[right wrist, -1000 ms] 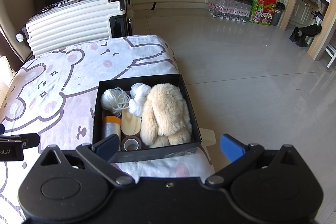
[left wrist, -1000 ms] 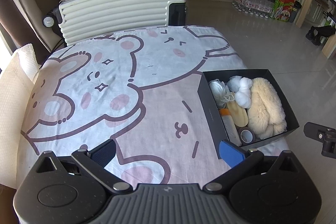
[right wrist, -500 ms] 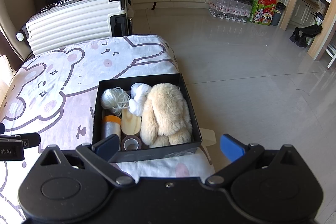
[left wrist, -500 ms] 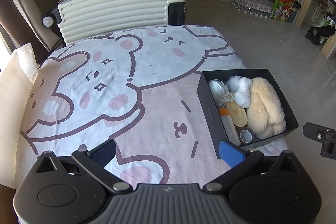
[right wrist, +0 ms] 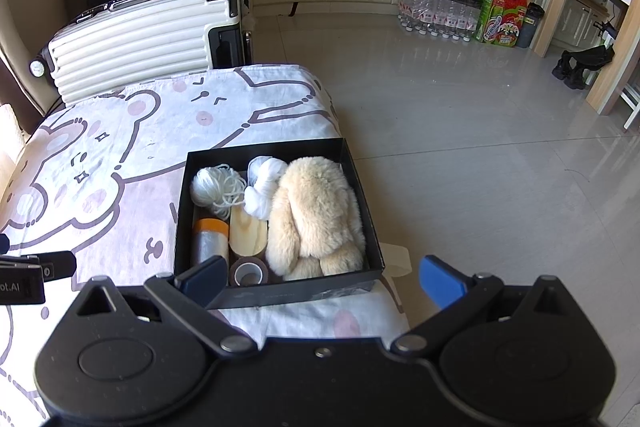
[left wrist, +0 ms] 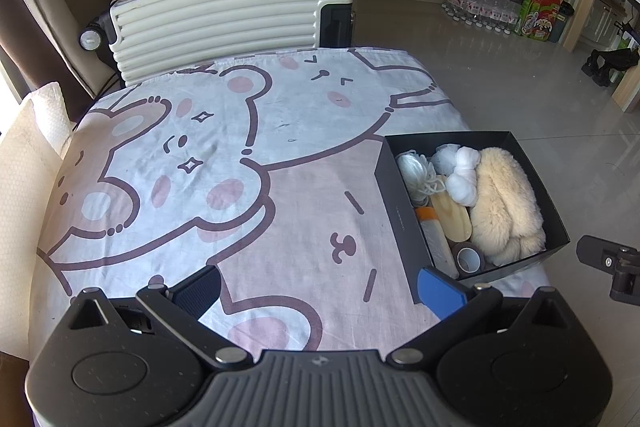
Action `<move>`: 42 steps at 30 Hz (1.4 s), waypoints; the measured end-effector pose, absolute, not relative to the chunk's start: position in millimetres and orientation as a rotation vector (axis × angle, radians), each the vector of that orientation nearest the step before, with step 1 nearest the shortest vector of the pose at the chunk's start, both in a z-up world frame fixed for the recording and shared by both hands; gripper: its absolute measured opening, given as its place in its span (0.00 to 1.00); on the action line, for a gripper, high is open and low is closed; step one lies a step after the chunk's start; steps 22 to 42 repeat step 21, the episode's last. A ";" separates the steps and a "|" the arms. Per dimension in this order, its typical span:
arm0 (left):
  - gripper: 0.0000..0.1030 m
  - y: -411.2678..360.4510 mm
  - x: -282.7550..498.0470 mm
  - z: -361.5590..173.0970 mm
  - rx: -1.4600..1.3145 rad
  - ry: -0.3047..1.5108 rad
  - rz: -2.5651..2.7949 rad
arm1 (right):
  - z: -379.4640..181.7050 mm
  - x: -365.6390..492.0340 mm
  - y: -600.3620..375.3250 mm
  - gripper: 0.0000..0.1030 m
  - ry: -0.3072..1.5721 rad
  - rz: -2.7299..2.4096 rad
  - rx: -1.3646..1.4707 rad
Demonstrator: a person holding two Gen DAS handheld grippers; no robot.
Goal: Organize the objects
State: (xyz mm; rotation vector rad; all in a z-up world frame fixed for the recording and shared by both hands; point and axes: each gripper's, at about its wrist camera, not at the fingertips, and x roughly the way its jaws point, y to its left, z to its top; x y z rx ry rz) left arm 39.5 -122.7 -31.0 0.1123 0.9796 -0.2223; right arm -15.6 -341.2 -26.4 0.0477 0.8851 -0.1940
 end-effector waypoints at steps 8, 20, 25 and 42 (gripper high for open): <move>1.00 -123.0 39.4 -30.9 0.113 0.979 -0.222 | -29.0 -15.2 -342.6 1.00 0.887 -0.190 0.048; 1.00 -125.6 38.0 -31.0 0.130 0.966 -0.224 | -28.8 -14.8 -342.9 1.00 0.887 -0.189 0.049; 1.00 -125.6 39.3 -30.5 0.127 0.968 -0.218 | -29.3 -15.2 -342.8 1.00 0.887 -0.189 0.049; 1.00 -125.6 39.3 -30.5 0.127 0.968 -0.218 | -29.3 -15.2 -342.8 1.00 0.887 -0.189 0.049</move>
